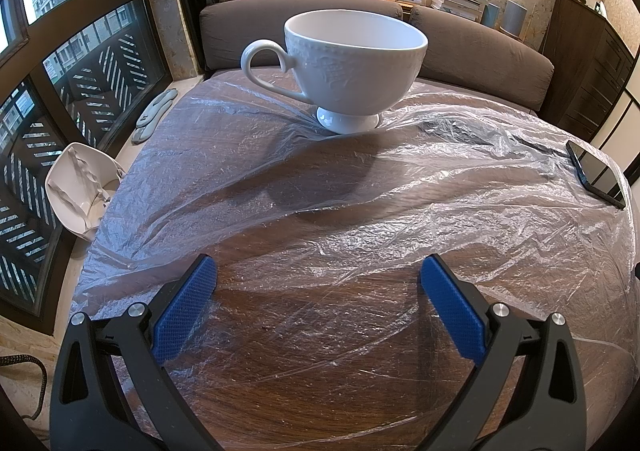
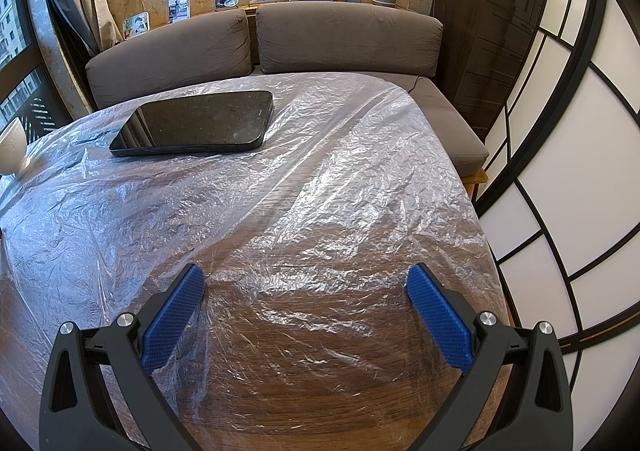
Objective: Collect trash
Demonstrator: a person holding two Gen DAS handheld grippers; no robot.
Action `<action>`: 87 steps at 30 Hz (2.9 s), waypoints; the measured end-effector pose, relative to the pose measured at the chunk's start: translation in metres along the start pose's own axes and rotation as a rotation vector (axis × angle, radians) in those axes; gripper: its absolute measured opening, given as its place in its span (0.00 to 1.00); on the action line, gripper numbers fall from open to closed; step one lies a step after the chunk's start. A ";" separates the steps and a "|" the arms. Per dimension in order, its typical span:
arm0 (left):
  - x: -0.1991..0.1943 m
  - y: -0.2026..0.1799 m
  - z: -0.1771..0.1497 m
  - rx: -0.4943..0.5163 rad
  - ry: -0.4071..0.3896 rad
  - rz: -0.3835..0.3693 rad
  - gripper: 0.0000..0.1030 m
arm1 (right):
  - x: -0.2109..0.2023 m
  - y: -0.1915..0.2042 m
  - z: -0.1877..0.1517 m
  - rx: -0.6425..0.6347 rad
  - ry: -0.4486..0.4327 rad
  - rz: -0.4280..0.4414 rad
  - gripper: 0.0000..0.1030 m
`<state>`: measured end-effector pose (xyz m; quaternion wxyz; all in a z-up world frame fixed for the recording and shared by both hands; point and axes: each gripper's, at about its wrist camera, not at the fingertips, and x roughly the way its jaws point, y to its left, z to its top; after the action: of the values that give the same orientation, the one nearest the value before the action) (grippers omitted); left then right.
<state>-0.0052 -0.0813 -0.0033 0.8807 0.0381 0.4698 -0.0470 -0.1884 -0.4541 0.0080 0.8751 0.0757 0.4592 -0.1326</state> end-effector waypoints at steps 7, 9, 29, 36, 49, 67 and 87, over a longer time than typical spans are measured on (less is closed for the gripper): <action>0.000 0.000 0.000 0.000 0.000 0.000 0.99 | 0.000 0.000 0.000 0.000 0.000 0.000 0.96; 0.000 0.000 0.000 0.000 0.000 0.000 0.99 | 0.000 0.000 0.000 0.000 0.000 0.000 0.96; 0.000 0.000 0.000 0.000 0.000 0.000 0.99 | 0.000 0.000 0.000 0.000 0.000 0.000 0.96; 0.000 0.000 0.000 0.000 0.000 0.000 0.99 | 0.000 0.000 0.000 0.000 0.000 0.000 0.96; 0.000 0.000 0.000 0.000 0.000 0.000 0.99 | 0.000 0.000 0.000 0.000 0.000 0.000 0.96; -0.001 -0.006 -0.002 -0.014 -0.003 0.016 0.99 | 0.000 0.000 0.000 0.000 0.000 0.000 0.96; -0.002 -0.008 -0.002 -0.014 -0.003 0.016 0.99 | 0.000 -0.001 0.000 0.000 0.000 0.000 0.96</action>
<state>-0.0091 -0.0886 -0.0034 0.8819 0.0355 0.4686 -0.0368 -0.1884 -0.4548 0.0082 0.8751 0.0758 0.4592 -0.1326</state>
